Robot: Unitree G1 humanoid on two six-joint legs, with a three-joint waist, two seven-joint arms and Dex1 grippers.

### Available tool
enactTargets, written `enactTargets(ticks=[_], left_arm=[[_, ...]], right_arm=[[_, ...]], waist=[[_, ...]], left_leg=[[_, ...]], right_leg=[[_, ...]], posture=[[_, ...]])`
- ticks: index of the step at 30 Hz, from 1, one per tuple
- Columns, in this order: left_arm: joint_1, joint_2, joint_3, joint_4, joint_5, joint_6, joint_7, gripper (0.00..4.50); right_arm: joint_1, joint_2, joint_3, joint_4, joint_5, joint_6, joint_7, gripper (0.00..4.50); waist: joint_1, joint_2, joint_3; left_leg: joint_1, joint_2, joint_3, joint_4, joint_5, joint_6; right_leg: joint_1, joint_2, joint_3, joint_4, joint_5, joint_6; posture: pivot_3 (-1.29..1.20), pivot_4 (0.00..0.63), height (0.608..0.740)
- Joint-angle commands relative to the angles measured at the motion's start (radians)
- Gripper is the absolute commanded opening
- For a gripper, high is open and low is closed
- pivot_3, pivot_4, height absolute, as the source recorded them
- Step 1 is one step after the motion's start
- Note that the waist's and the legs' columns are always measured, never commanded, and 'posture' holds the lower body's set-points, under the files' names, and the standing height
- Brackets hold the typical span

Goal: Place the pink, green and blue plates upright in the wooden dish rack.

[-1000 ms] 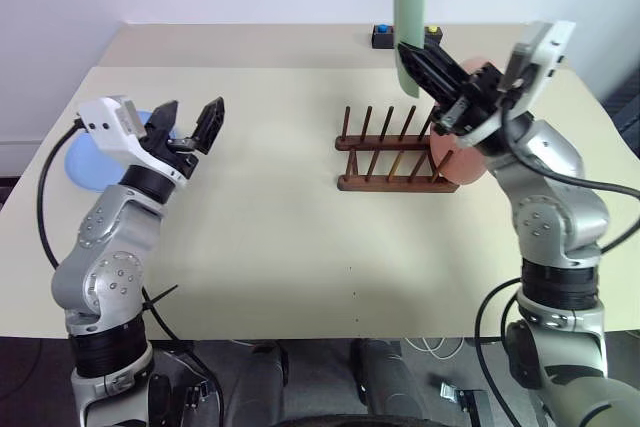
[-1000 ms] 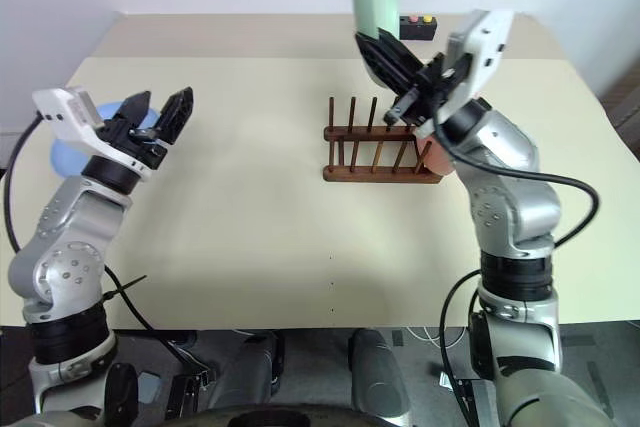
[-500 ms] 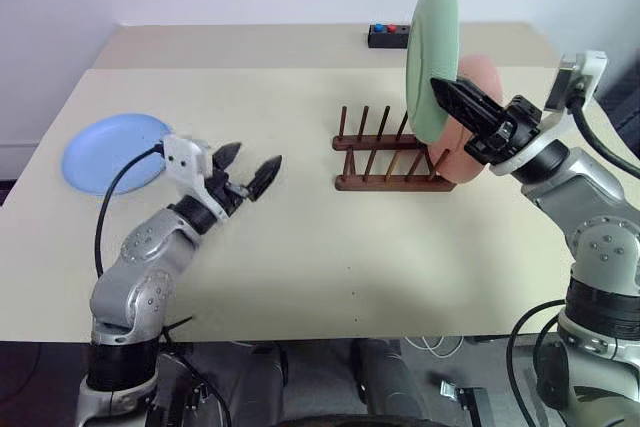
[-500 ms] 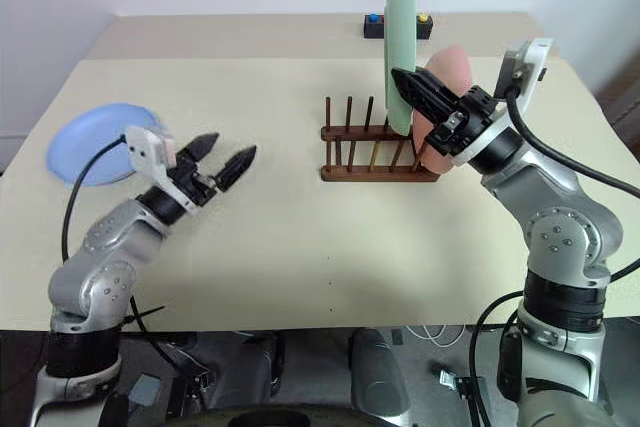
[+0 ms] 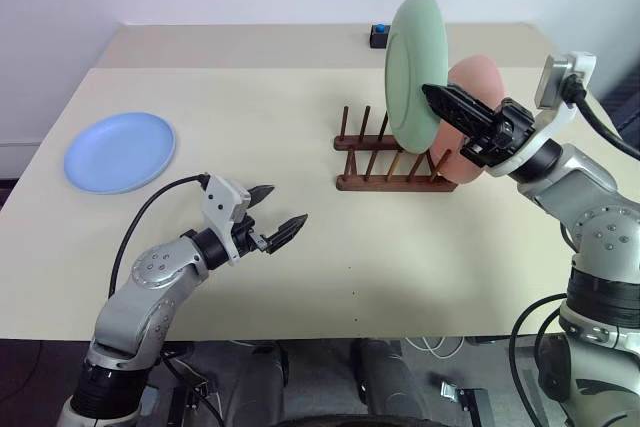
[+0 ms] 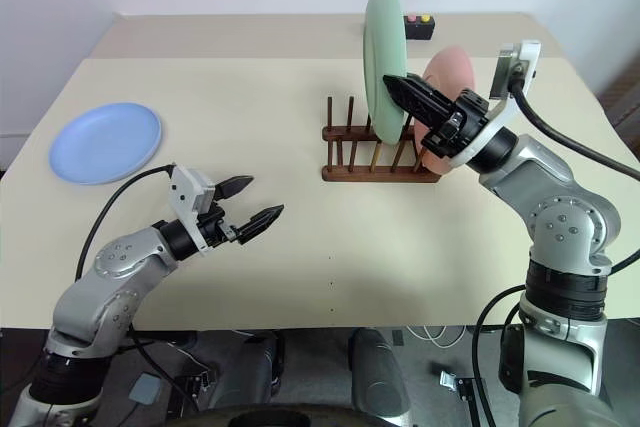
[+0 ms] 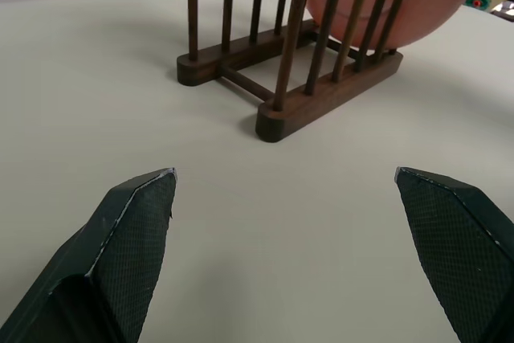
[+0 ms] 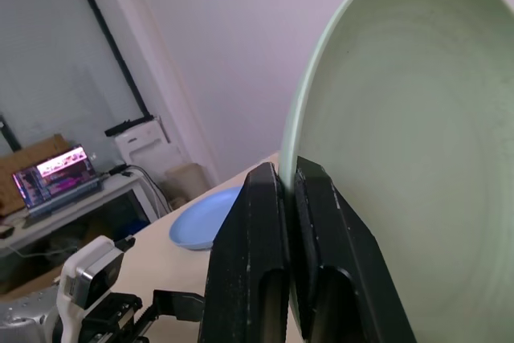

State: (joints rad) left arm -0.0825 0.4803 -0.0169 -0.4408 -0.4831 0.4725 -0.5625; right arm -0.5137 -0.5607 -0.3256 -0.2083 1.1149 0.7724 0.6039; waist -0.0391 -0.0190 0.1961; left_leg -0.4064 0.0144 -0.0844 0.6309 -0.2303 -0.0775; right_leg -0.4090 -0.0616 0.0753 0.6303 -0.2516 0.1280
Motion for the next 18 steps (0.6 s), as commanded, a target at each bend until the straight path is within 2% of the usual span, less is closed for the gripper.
enactTargets(ticks=[1, 18], left_arm=[[0.004, -0.001, 0.007, -0.039, 0.009, -0.017, 0.000, 4.48], [-0.004, -0.011, 0.002, -0.032, 0.025, -0.019, -0.013, 4.48]], right_arm=[[-0.023, -0.006, -0.021, 0.007, 0.007, -0.011, 0.016, 0.00], [-0.021, 0.007, -0.056, 0.079, 0.040, 0.003, 0.011, 0.00]], waist=[[0.000, 0.000, 0.000], [-0.001, 0.000, 0.000]], left_leg=[[0.000, 0.000, 0.000, 0.000, 0.000, 0.000], [0.000, 0.000, 0.000, 0.000, 0.000, 0.000]], right_leg=[[0.000, 0.000, 0.000, 0.000, 0.000, 0.000], [0.000, 0.000, 0.000, 0.000, 0.000, 0.000]], posture=[[0.00, 0.150, 0.730], [0.00, 0.150, 0.730]])
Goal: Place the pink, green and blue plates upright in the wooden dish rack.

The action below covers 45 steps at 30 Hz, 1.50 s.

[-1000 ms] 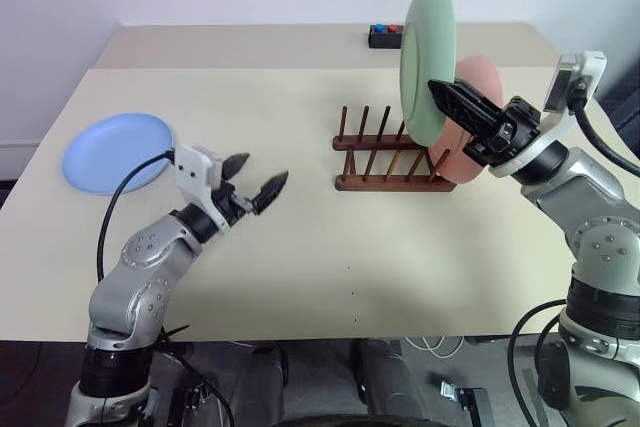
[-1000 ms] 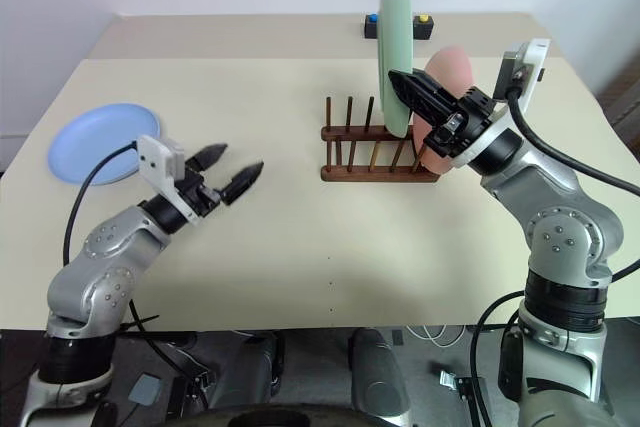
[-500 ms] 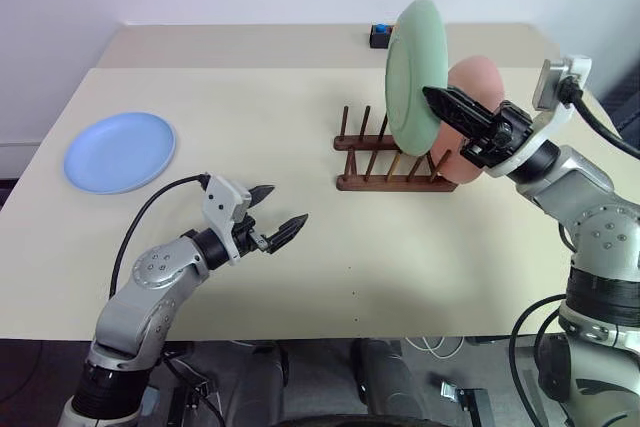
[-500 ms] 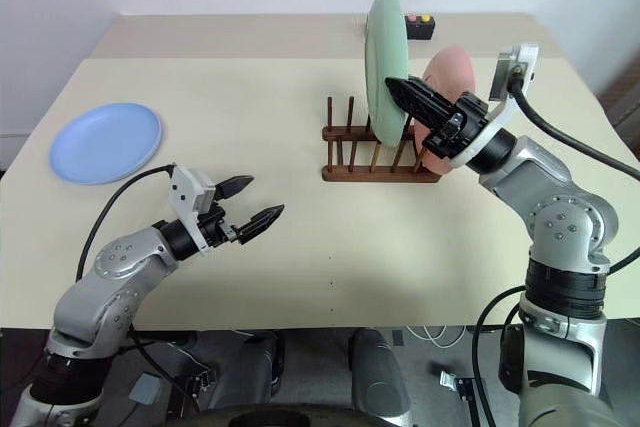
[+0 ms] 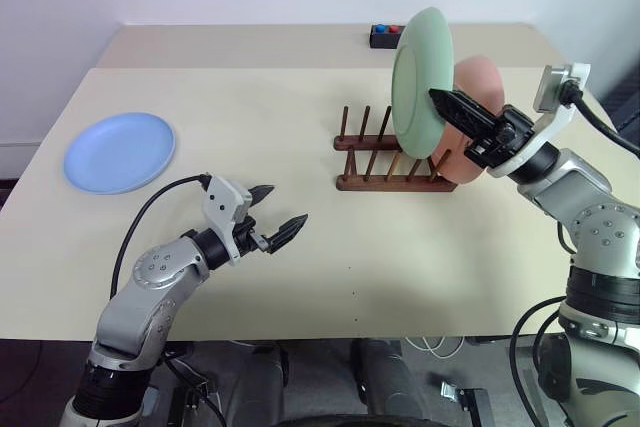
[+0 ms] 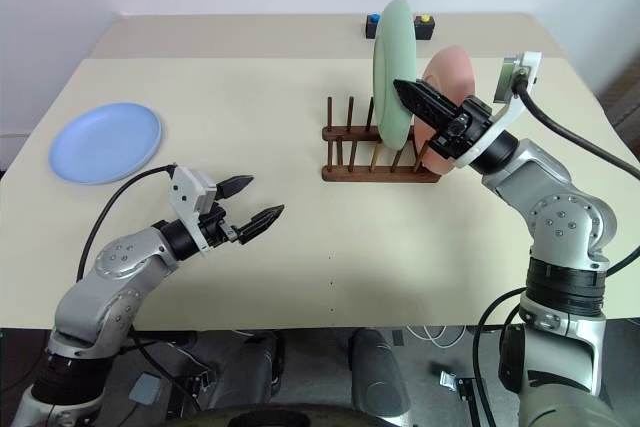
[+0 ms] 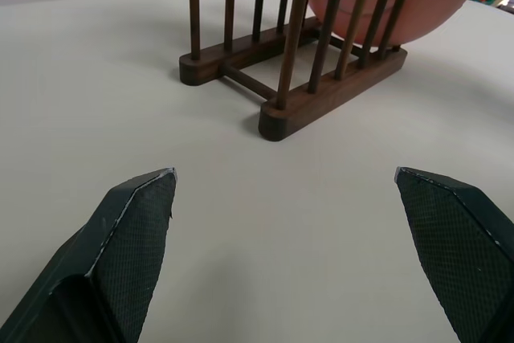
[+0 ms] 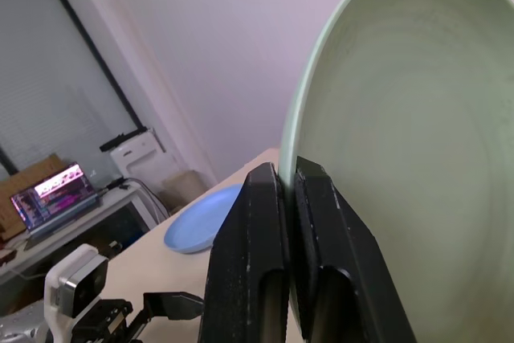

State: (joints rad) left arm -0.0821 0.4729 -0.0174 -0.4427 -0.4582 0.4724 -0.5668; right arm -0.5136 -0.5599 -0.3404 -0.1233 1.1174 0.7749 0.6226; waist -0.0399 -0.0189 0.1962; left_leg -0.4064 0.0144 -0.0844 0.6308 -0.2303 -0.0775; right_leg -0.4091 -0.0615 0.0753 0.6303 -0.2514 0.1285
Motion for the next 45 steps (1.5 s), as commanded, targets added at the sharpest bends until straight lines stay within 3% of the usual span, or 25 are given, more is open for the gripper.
enactTargets(ticks=[1, 20, 24, 30, 45], left_arm=[[-0.004, -0.006, 0.003, -0.032, -0.003, -0.018, -0.009, 4.48], [-0.012, -0.020, -0.001, -0.036, -0.002, -0.022, -0.025, 4.48], [-0.015, -0.021, -0.001, -0.034, 0.001, -0.022, -0.025, 4.50], [-0.017, -0.022, 0.000, -0.032, 0.006, -0.026, -0.023, 4.50], [-0.024, -0.024, 0.007, -0.027, 0.006, -0.021, -0.026, 4.50]], right_arm=[[-0.024, 0.010, -0.046, 0.001, 0.046, 0.004, -0.017, 0.00], [-0.024, 0.014, -0.039, 0.032, 0.037, 0.012, -0.033, 0.00], [-0.029, 0.015, -0.041, 0.032, 0.028, 0.000, -0.036, 1.36], [-0.039, 0.023, -0.026, 0.030, -0.019, -0.026, -0.051, 4.38], [-0.069, 0.008, 0.032, -0.139, -0.147, -0.180, 0.062, 4.45]], waist=[[0.000, 0.000, 0.000], [0.000, 0.000, 0.000], [-0.001, 0.000, 0.000], [-0.001, 0.000, 0.000], [-0.001, 0.000, 0.000]], left_leg=[[0.000, 0.000, 0.000, 0.000, 0.000, 0.000], [0.000, 0.000, 0.000, 0.000, 0.000, 0.000], [0.000, 0.000, 0.000, 0.000, 0.000, 0.000], [0.000, 0.000, 0.000, 0.000, 0.000, 0.000], [0.000, 0.000, 0.000, 0.000, 0.000, 0.000]], right_leg=[[0.000, 0.000, 0.000, 0.000, 0.000, 0.000], [0.000, 0.000, 0.000, 0.000, 0.000, 0.000], [0.000, 0.000, 0.000, 0.000, 0.000, 0.000], [0.000, 0.000, 0.000, 0.000, 0.000, 0.000], [0.000, 0.000, 0.000, 0.000, 0.000, 0.001]], posture=[[0.00, 0.150, 0.730], [0.00, 0.150, 0.730], [0.00, 0.150, 0.730], [0.00, 0.150, 0.730], [0.00, 0.150, 0.730]])
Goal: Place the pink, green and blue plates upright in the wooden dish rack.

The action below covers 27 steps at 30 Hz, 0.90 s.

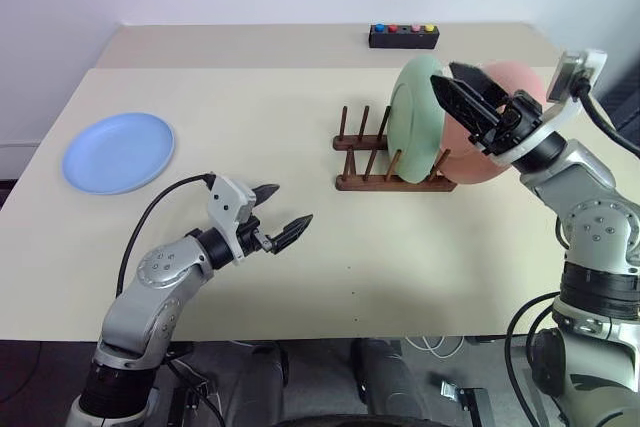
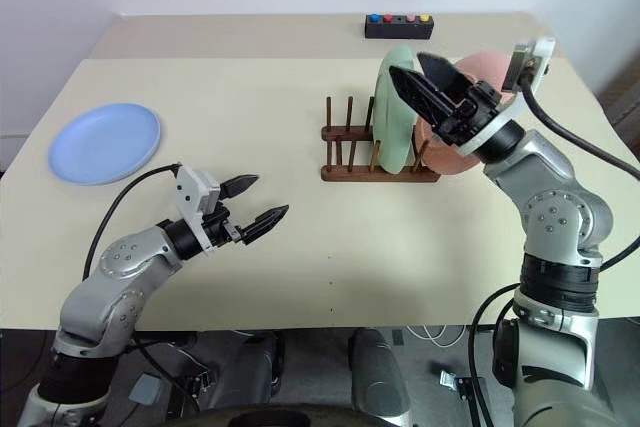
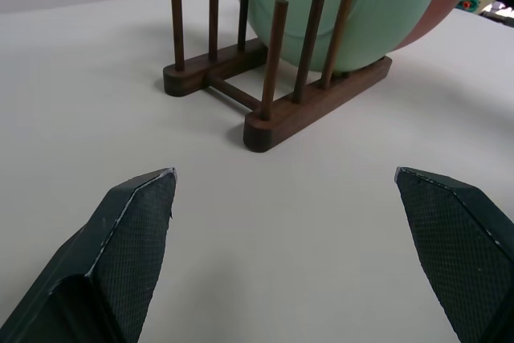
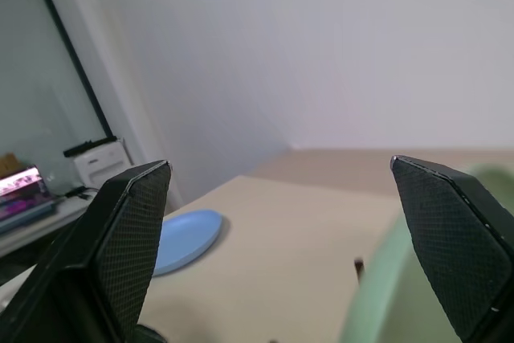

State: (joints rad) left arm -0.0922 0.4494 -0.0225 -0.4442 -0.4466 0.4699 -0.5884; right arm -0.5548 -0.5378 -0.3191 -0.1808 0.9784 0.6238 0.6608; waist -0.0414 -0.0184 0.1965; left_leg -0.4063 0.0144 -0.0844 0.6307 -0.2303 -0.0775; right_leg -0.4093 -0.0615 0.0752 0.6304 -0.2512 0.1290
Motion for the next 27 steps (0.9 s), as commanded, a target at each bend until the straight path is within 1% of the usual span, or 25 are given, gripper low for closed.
enactTargets(ticks=[1, 7, 8, 12, 14, 16, 18, 20, 21, 23, 27], left_arm=[[-0.014, -0.001, 0.012, -0.025, -0.004, -0.019, -0.005, 4.50], [-0.025, -0.008, 0.050, -0.012, -0.004, -0.036, 0.017, 4.50], [-0.037, -0.016, 0.074, 0.004, 0.003, -0.045, 0.042, 4.50], [-0.107, -0.041, 0.215, 0.120, 0.033, -0.049, 0.197, 4.50], [-0.158, -0.045, 0.344, 0.215, 0.030, -0.061, 0.304, 4.50], [-0.189, -0.043, 0.417, 0.265, 0.028, -0.068, 0.365, 4.50], [-0.207, -0.036, 0.455, 0.283, 0.030, -0.057, 0.405, 4.50], [-0.252, -0.014, 0.544, 0.339, 0.065, -0.024, 0.544, 4.50], [-0.274, -0.004, 0.592, 0.379, 0.078, -0.001, 0.620, 4.50], [-0.302, -0.002, 0.653, 0.424, 0.075, 0.028, 0.710, 4.50], [-0.333, -0.020, 0.737, 0.456, 0.026, 0.079, 0.787, 4.50]], right_arm=[[-0.032, -0.014, 0.017, -0.094, -0.012, -0.031, 0.028, 4.45], [-0.082, -0.017, 0.116, -0.186, -0.087, -0.028, 0.006, 4.45], [-0.090, -0.003, 0.141, -0.199, -0.104, -0.028, -0.012, 4.45], [-0.107, 0.027, 0.248, -0.239, -0.199, -0.046, -0.039, 4.45], [-0.108, 0.029, 0.313, -0.230, -0.304, -0.095, -0.040, 4.45], [-0.109, 0.038, 0.344, -0.223, -0.357, -0.124, -0.042, 4.45], [-0.108, 0.049, 0.356, -0.220, -0.386, -0.138, -0.046, 4.45], [-0.103, 0.062, 0.377, -0.214, -0.437, -0.168, -0.049, 4.45], [-0.101, 0.069, 0.380, -0.210, -0.443, -0.175, -0.043, 4.45], [-0.099, 0.077, 0.379, -0.203, -0.436, -0.170, -0.029, 4.45], [-0.092, 0.080, 0.373, -0.190, -0.411, -0.132, -0.007, 4.45]], waist=[[0.000, 0.000, 0.000], [0.000, 0.000, 0.000], [0.001, 0.000, 0.000], [0.001, 0.000, 0.000], [0.000, 0.000, 0.000], [-0.002, 0.000, 0.000], [-0.001, 0.000, 0.000], [0.003, -0.001, 0.000], [0.004, -0.001, 0.000], [0.003, -0.001, 0.000], [0.003, -0.001, 0.000]], left_leg=[[0.000, 0.000, 0.000, 0.000, 0.000, 0.000], [0.000, 0.000, 0.000, 0.000, 0.000, 0.000], [0.000, 0.000, 0.000, 0.000, 0.000, 0.000], [0.000, 0.000, 0.000, 0.000, 0.000, 0.000], [0.000, 0.000, 0.000, 0.000, 0.000, 0.000], [0.000, 0.000, 0.000, 0.000, 0.000, 0.000], [0.000, 0.000, 0.000, -0.001, 0.000, 0.000], [-0.001, 0.000, 0.000, -0.001, 0.000, 0.000], [-0.001, 0.000, -0.001, 0.000, 0.000, 0.000], [-0.001, 0.000, -0.001, 0.000, 0.000, 0.000], [-0.001, 0.000, -0.001, 0.000, 0.000, 0.000]], right_leg=[[0.000, 0.000, 0.000, 0.000, 0.000, 0.000], [0.000, 0.000, 0.000, 0.000, 0.000, 0.000], [0.000, 0.000, 0.000, 0.000, 0.000, 0.000], [0.000, 0.000, 0.000, 0.000, 0.000, 0.000], [0.000, 0.000, 0.000, 0.000, 0.001, 0.002], [-0.001, 0.000, 0.000, 0.000, 0.001, 0.002], [-0.001, 0.000, 0.000, 0.000, 0.001, 0.003], [-0.001, 0.000, 0.000, 0.000, 0.002, 0.003], [-0.001, 0.000, -0.001, 0.000, 0.002, 0.003], [-0.001, 0.000, -0.001, 0.001, 0.002, 0.003], [-0.001, 0.000, -0.001, 0.001, 0.002, 0.003]], posture=[[0.00, 0.150, 0.730], [0.00, 0.150, 0.730], [0.00, 0.150, 0.730], [0.00, 0.150, 0.730], [0.00, 0.150, 0.730], [0.00, 0.150, 0.730], [0.00, 0.150, 0.730], [0.00, 0.150, 0.730], [0.00, 0.150, 0.730], [0.00, 0.150, 0.730], [0.00, 0.150, 0.730]])
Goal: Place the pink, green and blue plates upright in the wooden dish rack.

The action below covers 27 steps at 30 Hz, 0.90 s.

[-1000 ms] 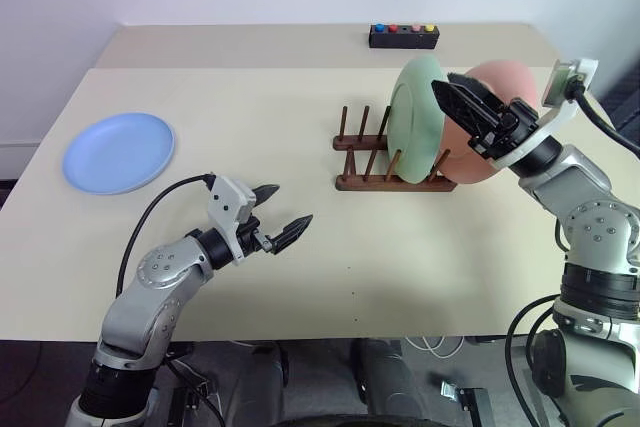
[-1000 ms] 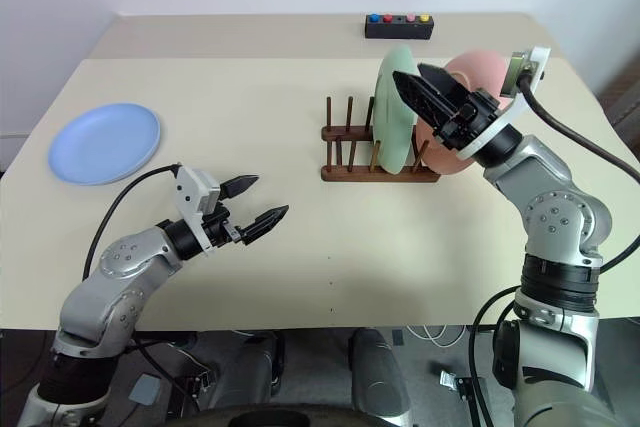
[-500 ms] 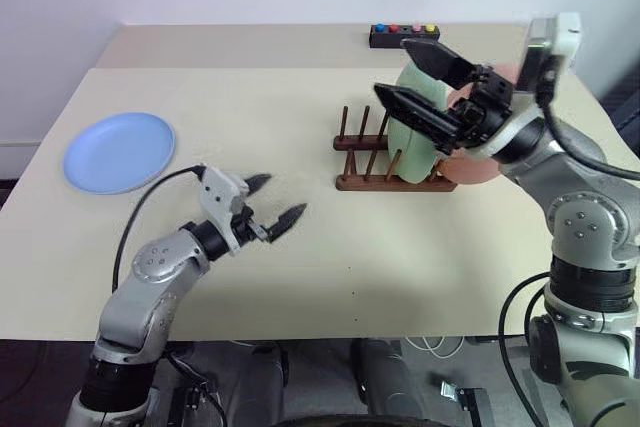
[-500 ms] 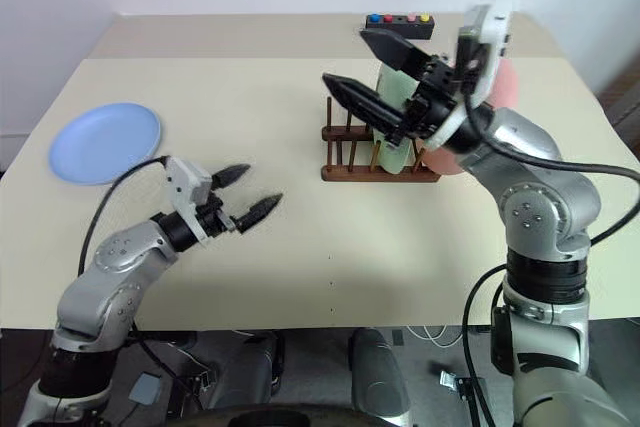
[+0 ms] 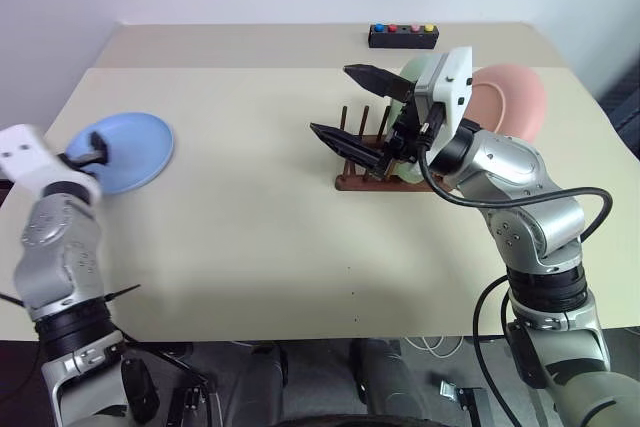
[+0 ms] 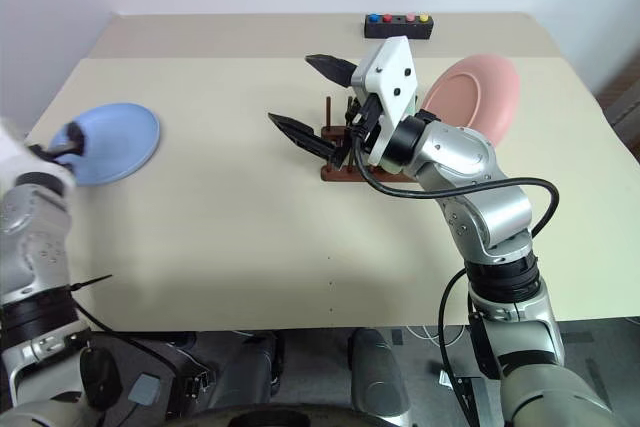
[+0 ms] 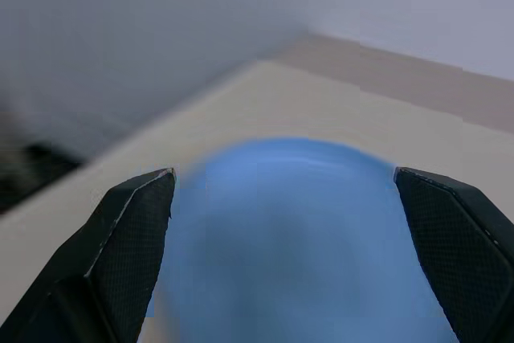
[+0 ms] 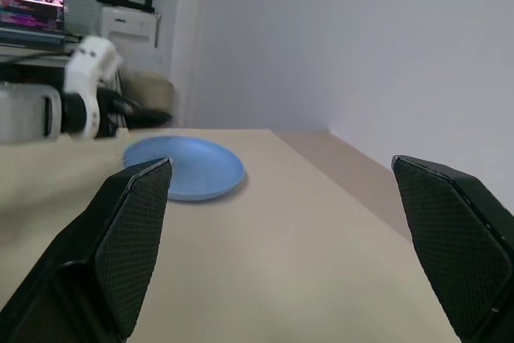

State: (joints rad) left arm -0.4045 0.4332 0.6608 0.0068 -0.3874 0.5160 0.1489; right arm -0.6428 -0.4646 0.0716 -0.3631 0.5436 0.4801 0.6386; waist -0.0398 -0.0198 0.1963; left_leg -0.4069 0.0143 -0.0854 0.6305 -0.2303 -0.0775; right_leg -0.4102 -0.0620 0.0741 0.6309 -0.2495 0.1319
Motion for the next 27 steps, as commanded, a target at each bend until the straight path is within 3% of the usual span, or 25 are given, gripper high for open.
enactTargets(ticks=[1, 6, 11, 14, 21, 27], left_arm=[[-0.024, -0.003, 0.064, 0.020, -0.041, 0.057, 0.063, 4.50], [-0.066, -0.002, 0.110, 0.116, -0.122, 0.172, 0.087, 4.50], [-0.116, -0.004, 0.121, 0.206, -0.149, 0.173, 0.081, 4.50], [-0.145, -0.007, 0.126, 0.243, -0.172, 0.164, 0.077, 3.65], [-0.146, -0.003, 0.118, 0.246, -0.183, 0.151, 0.098, 0.12], [-0.135, -0.005, 0.081, 0.208, -0.182, 0.133, 0.074, 0.05]], right_arm=[[0.001, 0.008, -0.018, -0.003, 0.012, 0.006, 0.013, 4.45], [0.021, 0.003, 0.001, -0.007, -0.056, -0.017, 0.007, 4.45], [0.034, 0.014, 0.006, -0.009, -0.088, -0.040, 0.013, 4.45], [0.044, 0.019, 0.003, -0.002, -0.093, -0.047, 0.023, 4.50], [0.043, 0.041, 0.001, 0.038, -0.186, -0.073, -0.053, 4.50], [0.044, 0.063, -0.004, 0.038, -0.148, -0.048, -0.017, 4.50]], waist=[[0.003, 0.000, 0.000], [0.004, -0.001, 0.000], [0.001, -0.001, 0.000], [0.000, -0.001, 0.000], [-0.002, -0.001, 0.000], [-0.002, -0.001, 0.000]], left_leg=[[0.000, 0.000, 0.000, 0.000, 0.000, 0.000], [0.000, 0.000, 0.000, 0.001, 0.000, 0.000], [0.000, 0.000, 0.000, 0.000, 0.000, 0.000], [0.000, 0.000, 0.000, 0.000, 0.000, 0.000], [0.000, 0.000, 0.000, 0.000, 0.000, 0.000], [0.000, 0.000, 0.000, 0.000, 0.000, 0.000]], right_leg=[[0.000, 0.000, 0.000, 0.000, 0.000, 0.000], [0.000, 0.000, 0.000, 0.001, 0.000, 0.000], [0.000, 0.000, -0.001, 0.001, 0.000, 0.000], [0.000, 0.000, -0.001, 0.000, 0.000, 0.000], [0.000, 0.000, -0.001, 0.001, 0.000, 0.000], [0.000, 0.000, -0.001, 0.001, 0.000, 0.000]], posture=[[0.00, 0.150, 0.730], [0.00, 0.150, 0.730], [0.00, 0.150, 0.730], [0.00, 0.150, 0.730], [0.00, 0.150, 0.730], [0.00, 0.150, 0.730]])
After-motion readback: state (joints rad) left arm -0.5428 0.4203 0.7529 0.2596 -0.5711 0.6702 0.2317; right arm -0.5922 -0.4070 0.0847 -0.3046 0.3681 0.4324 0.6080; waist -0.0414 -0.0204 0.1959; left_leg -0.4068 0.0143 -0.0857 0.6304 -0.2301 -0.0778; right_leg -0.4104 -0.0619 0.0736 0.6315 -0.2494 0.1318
